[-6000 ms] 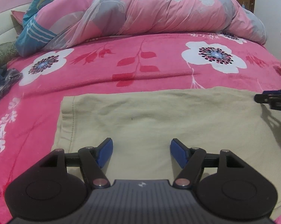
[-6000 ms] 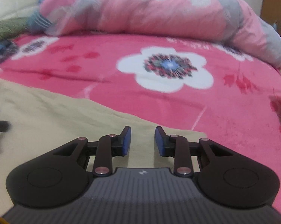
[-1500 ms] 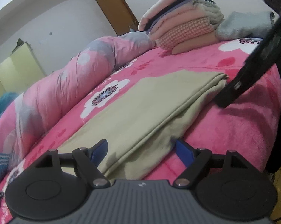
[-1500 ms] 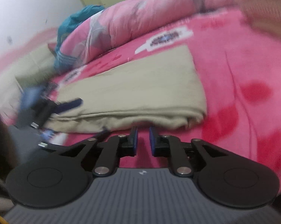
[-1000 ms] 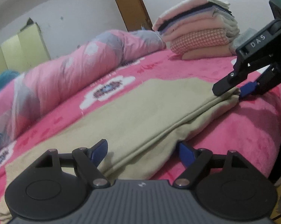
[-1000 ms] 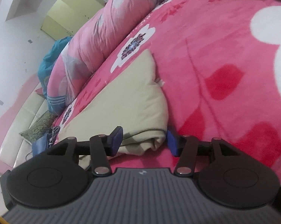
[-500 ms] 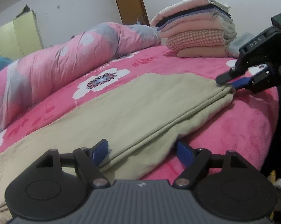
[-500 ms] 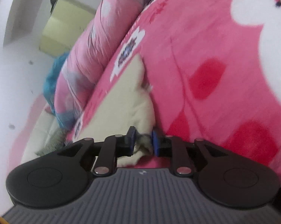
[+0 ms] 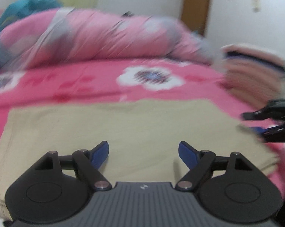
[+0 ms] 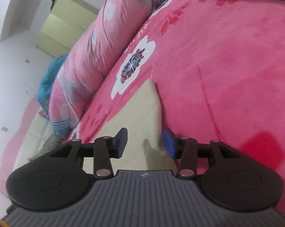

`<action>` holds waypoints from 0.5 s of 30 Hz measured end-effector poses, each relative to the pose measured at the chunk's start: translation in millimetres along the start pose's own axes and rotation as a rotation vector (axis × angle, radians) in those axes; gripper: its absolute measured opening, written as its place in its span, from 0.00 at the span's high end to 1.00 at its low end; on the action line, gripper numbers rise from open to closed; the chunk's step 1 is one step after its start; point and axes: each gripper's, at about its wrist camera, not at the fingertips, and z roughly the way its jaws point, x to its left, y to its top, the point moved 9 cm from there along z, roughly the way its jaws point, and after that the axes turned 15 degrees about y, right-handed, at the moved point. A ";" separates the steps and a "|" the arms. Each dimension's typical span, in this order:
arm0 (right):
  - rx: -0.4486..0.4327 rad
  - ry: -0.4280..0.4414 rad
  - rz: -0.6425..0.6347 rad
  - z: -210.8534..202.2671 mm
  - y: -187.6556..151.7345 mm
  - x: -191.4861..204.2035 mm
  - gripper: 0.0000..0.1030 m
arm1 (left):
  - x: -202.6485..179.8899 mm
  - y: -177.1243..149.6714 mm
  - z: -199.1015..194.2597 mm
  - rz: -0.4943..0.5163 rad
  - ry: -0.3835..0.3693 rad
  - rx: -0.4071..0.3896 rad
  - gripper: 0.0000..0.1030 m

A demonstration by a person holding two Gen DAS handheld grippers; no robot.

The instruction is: Fold clothes

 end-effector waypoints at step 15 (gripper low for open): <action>0.195 0.028 0.098 5.8 -33.4 -0.6 0.59 | 0.6 -12.7 10.1 0.063 -0.010 -0.029 0.11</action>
